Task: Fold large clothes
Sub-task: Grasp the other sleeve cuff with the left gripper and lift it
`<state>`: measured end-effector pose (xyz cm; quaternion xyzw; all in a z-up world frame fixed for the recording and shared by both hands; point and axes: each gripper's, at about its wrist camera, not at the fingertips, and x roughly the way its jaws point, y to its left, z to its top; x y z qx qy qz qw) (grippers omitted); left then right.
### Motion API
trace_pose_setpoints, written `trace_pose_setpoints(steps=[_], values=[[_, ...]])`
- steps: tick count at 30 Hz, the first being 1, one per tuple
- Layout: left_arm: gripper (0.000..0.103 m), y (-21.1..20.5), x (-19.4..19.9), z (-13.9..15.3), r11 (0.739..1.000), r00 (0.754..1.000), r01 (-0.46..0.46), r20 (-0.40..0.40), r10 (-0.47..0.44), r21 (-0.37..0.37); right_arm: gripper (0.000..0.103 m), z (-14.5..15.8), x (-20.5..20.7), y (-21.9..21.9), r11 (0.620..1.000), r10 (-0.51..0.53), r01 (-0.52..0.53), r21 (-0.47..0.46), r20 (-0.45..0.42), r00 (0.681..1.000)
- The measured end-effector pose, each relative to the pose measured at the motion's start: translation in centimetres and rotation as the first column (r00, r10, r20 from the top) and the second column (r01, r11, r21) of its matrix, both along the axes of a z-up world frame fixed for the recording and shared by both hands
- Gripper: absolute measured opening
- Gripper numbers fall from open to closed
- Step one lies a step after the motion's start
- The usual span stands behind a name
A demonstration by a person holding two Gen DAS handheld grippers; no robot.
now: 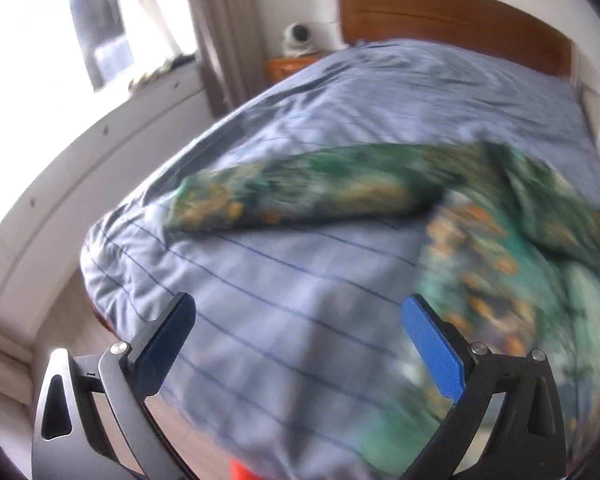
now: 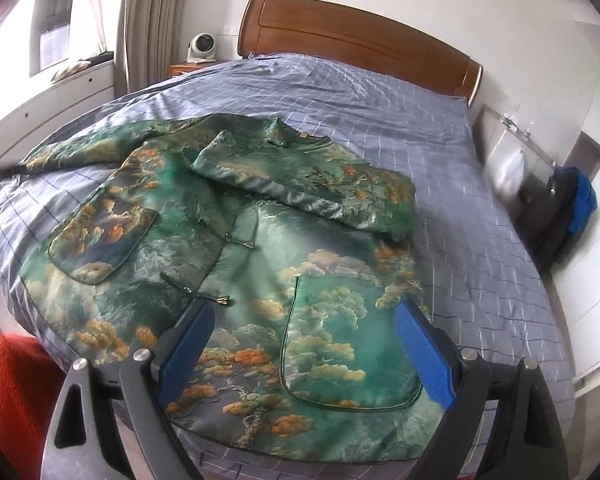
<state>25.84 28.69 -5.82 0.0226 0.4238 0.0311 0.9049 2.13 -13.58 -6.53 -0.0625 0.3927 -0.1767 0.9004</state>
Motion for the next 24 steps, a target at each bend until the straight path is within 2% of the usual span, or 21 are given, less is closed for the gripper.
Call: trace_pose_setpoints(steps=[3,5,8,11,14,16,18,19,21,22,23,24], values=[[0.103,5.8,4.9,-1.7,0.994,0.996,-0.079,-0.054,0.076,-0.069,0.091,-0.3,0.2,-0.1,1.0,0.002,-0.002,0.007,-0.004,1.0],[0.103,9.6,8.6,-4.2,0.983,0.982,-0.16,-0.115,0.149,-0.088,0.091,-0.7,0.4,-0.4,1.0,0.004,-0.003,0.013,-0.011,1.0],[0.103,12.3,12.0,-7.3,0.968,0.961,-0.221,-0.197,0.195,-0.122,0.091,-1.5,0.8,-0.4,1.0,0.009,-0.009,0.012,-0.035,0.999],[0.103,14.3,14.4,-10.4,0.928,0.93,-0.304,-0.277,0.241,-0.214,0.091,-2.5,1.4,-0.2,1.0,0.018,-0.018,0.01,-0.068,0.997],[0.103,15.9,16.0,-12.3,0.856,0.898,-0.407,-0.311,0.311,-0.319,0.091,-3.0,1.7,0.1,1.0,0.028,-0.027,0.009,-0.086,0.996],[0.102,16.8,16.7,-12.9,0.797,0.88,-0.46,-0.317,0.353,-0.391,0.091,-3.3,1.9,0.3,0.999,0.037,-0.037,0.004,-0.092,0.995],[0.099,17.1,17.4,-13.1,0.756,0.868,-0.493,-0.31,0.389,-0.432,0.091,-3.5,2.1,0.4,0.999,0.041,-0.041,0.0,-0.097,0.994],[0.095,17.0,17.7,-13.1,0.75,0.866,-0.497,-0.305,0.397,-0.437,0.091,-3.8,2.2,0.4,0.999,0.043,-0.043,0.001,-0.101,0.994],[0.053,16.6,18.5,-13.2,0.75,0.861,-0.506,-0.303,0.408,-0.426,0.091,-4.2,2.3,0.4,0.999,0.043,-0.042,0.006,-0.109,0.993],[0.041,16.6,18.9,-13.2,0.748,0.856,-0.514,-0.305,0.417,-0.42,0.091,-4.5,2.4,0.4,0.999,0.044,-0.043,0.011,-0.115,0.992],[0.019,16.8,19.0,-13.3,0.746,0.85,-0.525,-0.303,0.431,-0.411,0.091,-4.7,2.4,0.3,0.999,0.045,-0.043,0.015,-0.12,0.992],[0.015,16.8,19.0,-13.1,0.741,0.847,-0.53,-0.297,0.441,-0.412,0.091,-5.0,2.4,0.4,0.999,0.046,-0.044,0.018,-0.125,0.991]])
